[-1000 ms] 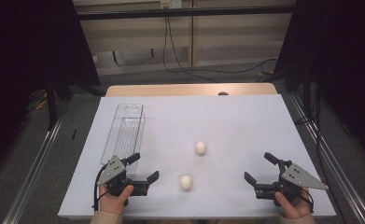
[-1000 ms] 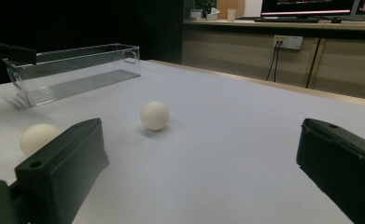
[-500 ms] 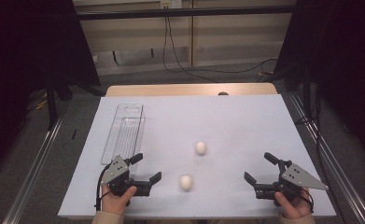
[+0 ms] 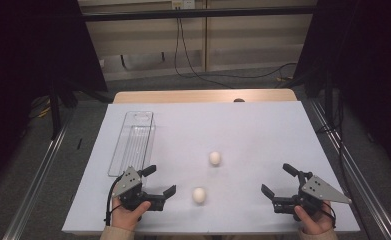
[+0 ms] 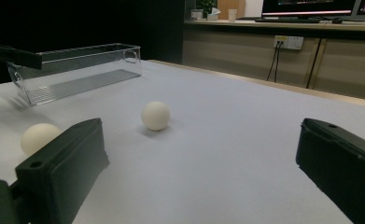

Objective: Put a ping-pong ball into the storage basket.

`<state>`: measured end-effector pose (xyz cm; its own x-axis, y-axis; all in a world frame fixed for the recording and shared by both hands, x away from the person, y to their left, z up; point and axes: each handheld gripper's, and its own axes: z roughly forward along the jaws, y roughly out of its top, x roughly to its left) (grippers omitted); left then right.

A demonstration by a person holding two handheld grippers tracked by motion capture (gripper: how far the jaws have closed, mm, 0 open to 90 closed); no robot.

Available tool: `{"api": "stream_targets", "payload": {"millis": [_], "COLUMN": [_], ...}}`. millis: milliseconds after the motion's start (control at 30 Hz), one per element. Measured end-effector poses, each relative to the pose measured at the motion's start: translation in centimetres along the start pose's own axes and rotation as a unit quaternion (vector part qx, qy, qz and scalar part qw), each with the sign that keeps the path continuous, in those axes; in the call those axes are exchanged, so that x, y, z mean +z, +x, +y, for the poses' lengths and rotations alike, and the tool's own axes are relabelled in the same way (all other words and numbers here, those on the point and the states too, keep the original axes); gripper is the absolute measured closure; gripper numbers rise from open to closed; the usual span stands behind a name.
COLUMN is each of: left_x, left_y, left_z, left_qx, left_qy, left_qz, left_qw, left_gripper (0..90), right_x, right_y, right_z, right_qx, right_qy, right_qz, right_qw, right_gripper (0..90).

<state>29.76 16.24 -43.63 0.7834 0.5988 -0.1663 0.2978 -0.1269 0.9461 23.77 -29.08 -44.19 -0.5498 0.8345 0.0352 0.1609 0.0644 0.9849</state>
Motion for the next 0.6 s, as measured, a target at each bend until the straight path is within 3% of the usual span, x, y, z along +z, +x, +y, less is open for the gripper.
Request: {"api": "stream_targets", "payload": {"millis": [600], "left_x": [0.88], "left_y": [-0.63], "left_z": [-0.04], "left_qx": [0.006], "left_qy": [0.014], "left_qz": [-0.013], "left_qw": [0.9998], "left_gripper": [1.9], "right_x": [0.01], "right_y": [0.02], "right_z": [-0.01], "right_qx": [-0.001], "right_qy": [0.001], "right_qz": [0.001], "right_qw": [1.0000], "right_gripper": [0.9]}}
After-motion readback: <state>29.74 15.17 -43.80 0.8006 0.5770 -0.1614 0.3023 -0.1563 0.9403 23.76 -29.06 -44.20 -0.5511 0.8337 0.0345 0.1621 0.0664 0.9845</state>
